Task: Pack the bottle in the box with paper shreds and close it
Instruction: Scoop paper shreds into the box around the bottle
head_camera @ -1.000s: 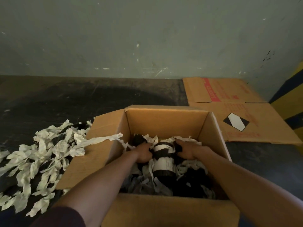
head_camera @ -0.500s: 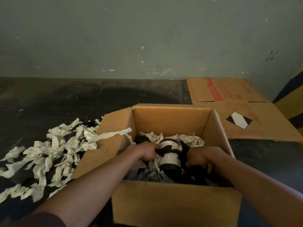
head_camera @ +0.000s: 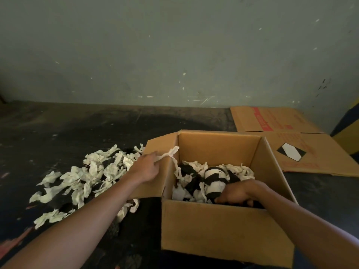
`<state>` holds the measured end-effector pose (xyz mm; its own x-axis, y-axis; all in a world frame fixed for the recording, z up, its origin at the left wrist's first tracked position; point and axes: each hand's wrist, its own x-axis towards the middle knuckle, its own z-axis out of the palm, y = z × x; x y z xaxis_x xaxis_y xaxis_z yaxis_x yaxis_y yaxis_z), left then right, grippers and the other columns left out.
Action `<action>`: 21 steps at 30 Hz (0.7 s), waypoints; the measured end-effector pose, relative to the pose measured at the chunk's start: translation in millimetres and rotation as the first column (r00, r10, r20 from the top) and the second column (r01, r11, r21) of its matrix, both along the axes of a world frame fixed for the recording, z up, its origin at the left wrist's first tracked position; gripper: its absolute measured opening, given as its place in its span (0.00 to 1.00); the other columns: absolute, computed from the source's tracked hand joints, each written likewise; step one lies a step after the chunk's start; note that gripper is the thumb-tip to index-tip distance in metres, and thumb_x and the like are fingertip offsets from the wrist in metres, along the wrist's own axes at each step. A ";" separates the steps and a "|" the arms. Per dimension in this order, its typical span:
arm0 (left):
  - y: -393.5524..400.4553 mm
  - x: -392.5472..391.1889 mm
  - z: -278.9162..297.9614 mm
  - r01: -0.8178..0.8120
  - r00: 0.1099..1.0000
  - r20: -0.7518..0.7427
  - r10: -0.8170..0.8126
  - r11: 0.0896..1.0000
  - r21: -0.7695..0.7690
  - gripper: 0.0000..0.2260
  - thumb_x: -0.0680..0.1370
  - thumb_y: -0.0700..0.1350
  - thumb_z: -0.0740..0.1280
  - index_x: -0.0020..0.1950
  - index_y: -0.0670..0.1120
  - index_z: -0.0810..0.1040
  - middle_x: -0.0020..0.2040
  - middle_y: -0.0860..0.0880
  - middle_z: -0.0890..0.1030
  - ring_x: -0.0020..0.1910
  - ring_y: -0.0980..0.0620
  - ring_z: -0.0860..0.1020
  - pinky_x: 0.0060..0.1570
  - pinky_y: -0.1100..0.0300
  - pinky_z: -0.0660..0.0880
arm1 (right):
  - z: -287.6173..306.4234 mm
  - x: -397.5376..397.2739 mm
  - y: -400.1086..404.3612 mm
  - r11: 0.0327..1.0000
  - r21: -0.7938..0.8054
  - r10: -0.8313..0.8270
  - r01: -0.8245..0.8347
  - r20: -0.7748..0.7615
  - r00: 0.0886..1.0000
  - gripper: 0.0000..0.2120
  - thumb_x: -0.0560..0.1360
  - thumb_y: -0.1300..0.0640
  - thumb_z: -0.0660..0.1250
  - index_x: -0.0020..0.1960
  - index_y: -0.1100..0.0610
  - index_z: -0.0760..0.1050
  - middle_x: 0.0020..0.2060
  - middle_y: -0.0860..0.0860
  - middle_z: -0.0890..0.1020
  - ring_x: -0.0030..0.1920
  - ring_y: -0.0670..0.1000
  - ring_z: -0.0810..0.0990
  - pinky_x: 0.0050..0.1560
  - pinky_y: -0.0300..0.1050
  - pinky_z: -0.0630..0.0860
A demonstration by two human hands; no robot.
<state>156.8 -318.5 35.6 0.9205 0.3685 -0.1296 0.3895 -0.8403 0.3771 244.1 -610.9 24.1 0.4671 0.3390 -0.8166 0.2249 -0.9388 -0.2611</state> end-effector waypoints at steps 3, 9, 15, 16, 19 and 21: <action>0.5 -7.0 -7.7 -0.042 0.997 0.071 0.043 0.999 -0.020 0.18 0.81 0.44 0.61 0.71 0.50 0.74 0.62 0.44 0.81 0.56 0.45 0.80 0.56 0.54 0.76 | 1.5 -7.1 3.0 1.000 0.019 -0.001 0.000 0.045 0.999 0.25 0.78 0.35 0.58 0.58 0.53 0.81 0.55 0.55 0.84 0.45 0.53 0.81 0.43 0.48 0.77; -17.2 -2.4 0.5 -0.018 0.969 0.247 0.025 0.999 -0.031 0.07 0.79 0.43 0.65 0.49 0.47 0.82 0.44 0.50 0.81 0.46 0.51 0.79 0.45 0.56 0.76 | -2.2 -8.6 -3.5 0.993 0.110 0.014 -0.030 0.139 0.990 0.26 0.73 0.30 0.59 0.54 0.49 0.83 0.53 0.47 0.83 0.53 0.50 0.82 0.61 0.55 0.77; -63.4 15.9 25.5 0.175 0.900 0.414 -0.133 0.983 -0.064 0.05 0.79 0.42 0.66 0.51 0.48 0.81 0.45 0.52 0.80 0.43 0.58 0.78 0.40 0.62 0.76 | -3.1 -13.8 -14.9 0.987 0.158 -0.014 -0.004 0.109 0.994 0.22 0.79 0.36 0.58 0.58 0.49 0.81 0.57 0.48 0.82 0.56 0.49 0.80 0.65 0.52 0.73; -72.8 20.1 27.3 0.214 0.898 0.408 -0.162 0.973 -0.086 0.05 0.80 0.42 0.66 0.52 0.48 0.81 0.46 0.52 0.80 0.42 0.59 0.78 0.39 0.65 0.74 | -3.3 -13.9 -16.5 0.986 0.168 -0.016 -0.002 0.105 0.994 0.21 0.79 0.37 0.57 0.57 0.49 0.82 0.55 0.48 0.83 0.54 0.48 0.81 0.64 0.51 0.73; -94.2 30.0 27.8 0.287 0.918 0.330 -0.221 0.943 -0.168 0.09 0.80 0.43 0.65 0.59 0.48 0.80 0.54 0.50 0.83 0.45 0.58 0.80 0.41 0.67 0.75 | -1.0 -15.7 -20.1 0.981 0.193 -0.026 0.007 0.094 0.995 0.21 0.80 0.39 0.57 0.57 0.51 0.82 0.54 0.48 0.83 0.55 0.48 0.81 0.64 0.51 0.73; -99.4 35.9 21.2 0.315 0.940 0.203 -0.274 0.925 -0.213 0.18 0.80 0.42 0.65 0.71 0.49 0.73 0.68 0.48 0.77 0.61 0.52 0.78 0.55 0.62 0.75 | 1.5 -16.1 -22.8 0.982 0.190 -0.023 0.000 0.116 0.993 0.22 0.81 0.40 0.57 0.60 0.52 0.80 0.57 0.49 0.82 0.57 0.49 0.80 0.65 0.52 0.72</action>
<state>192.7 -417.9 56.8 0.9984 0.0549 -0.0156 0.0527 -0.7842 0.6183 227.9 -633.7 25.6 0.5602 0.4765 -0.6776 0.2538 -0.8774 -0.4072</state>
